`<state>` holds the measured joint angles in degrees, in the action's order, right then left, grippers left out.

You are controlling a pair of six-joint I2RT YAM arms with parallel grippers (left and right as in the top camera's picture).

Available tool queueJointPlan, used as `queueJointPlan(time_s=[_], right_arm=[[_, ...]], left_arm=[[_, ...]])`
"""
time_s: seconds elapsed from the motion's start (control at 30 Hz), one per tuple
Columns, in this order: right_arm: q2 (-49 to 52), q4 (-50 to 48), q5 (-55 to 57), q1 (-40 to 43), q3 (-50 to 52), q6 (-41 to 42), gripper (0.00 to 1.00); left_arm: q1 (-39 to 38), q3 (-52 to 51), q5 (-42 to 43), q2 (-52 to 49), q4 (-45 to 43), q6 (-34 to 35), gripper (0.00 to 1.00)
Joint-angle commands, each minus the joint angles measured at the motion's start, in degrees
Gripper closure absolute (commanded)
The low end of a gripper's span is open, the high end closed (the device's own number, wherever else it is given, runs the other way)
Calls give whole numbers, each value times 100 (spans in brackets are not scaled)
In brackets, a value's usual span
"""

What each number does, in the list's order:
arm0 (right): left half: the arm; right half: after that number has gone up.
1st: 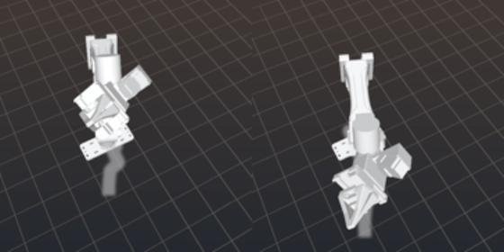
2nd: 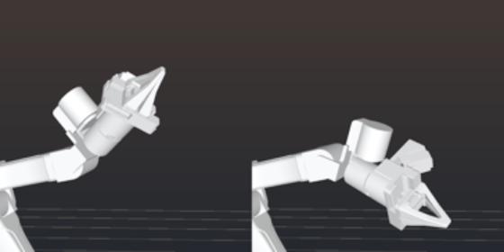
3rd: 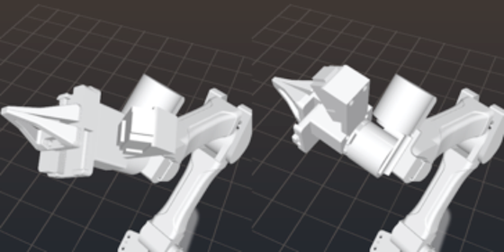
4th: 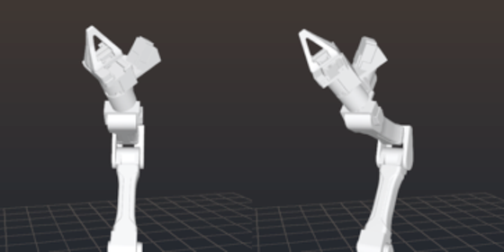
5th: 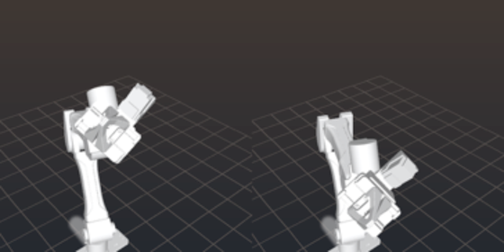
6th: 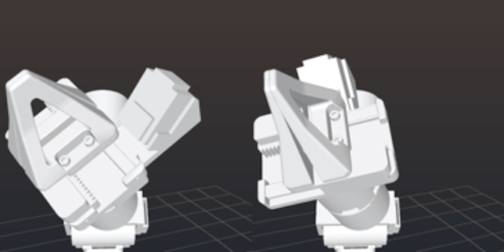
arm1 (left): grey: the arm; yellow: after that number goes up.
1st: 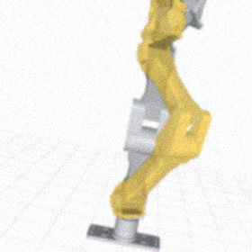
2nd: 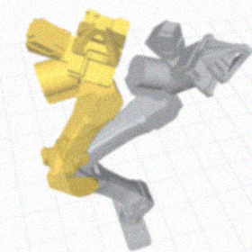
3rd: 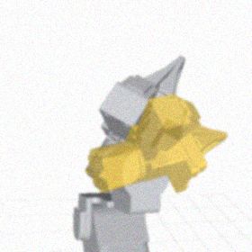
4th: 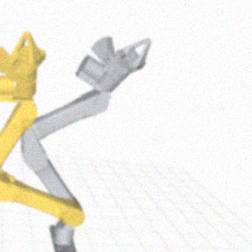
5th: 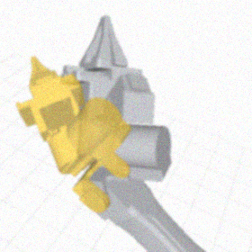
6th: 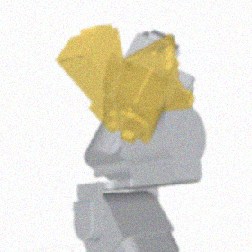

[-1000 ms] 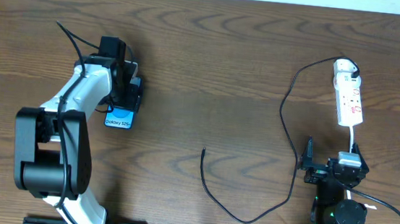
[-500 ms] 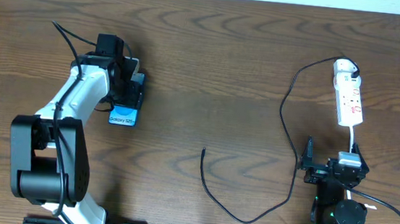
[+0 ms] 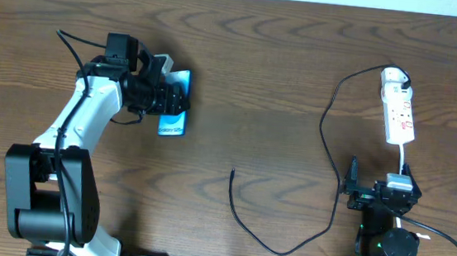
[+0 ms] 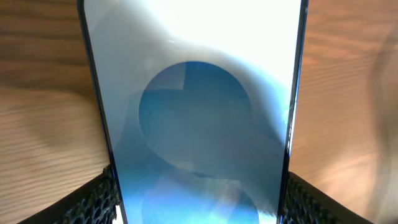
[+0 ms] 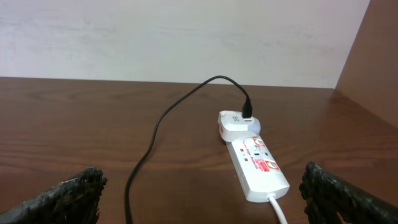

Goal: Plug charger to phone and switch on socket
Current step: 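Lift the phone upright with the left gripper, screen facing right, then hold the phone raised in the left gripper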

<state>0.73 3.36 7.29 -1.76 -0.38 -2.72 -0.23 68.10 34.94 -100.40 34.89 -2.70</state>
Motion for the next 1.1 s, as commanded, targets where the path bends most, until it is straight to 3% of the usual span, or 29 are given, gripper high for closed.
queueJointPlan(time_s=[0.0,0.53,1.07], right_arm=[[-35,17,2,-48,7,-11,1],[-35,15,2,-48,7,-11,1],[-35,17,2,-48,7,-11,1]], left_arm=[[-7,90,1154,149,-210,787,93],[190,90,3853,149,-2072,3971,93],[448,90,4548,149,-2839,6861,93]])
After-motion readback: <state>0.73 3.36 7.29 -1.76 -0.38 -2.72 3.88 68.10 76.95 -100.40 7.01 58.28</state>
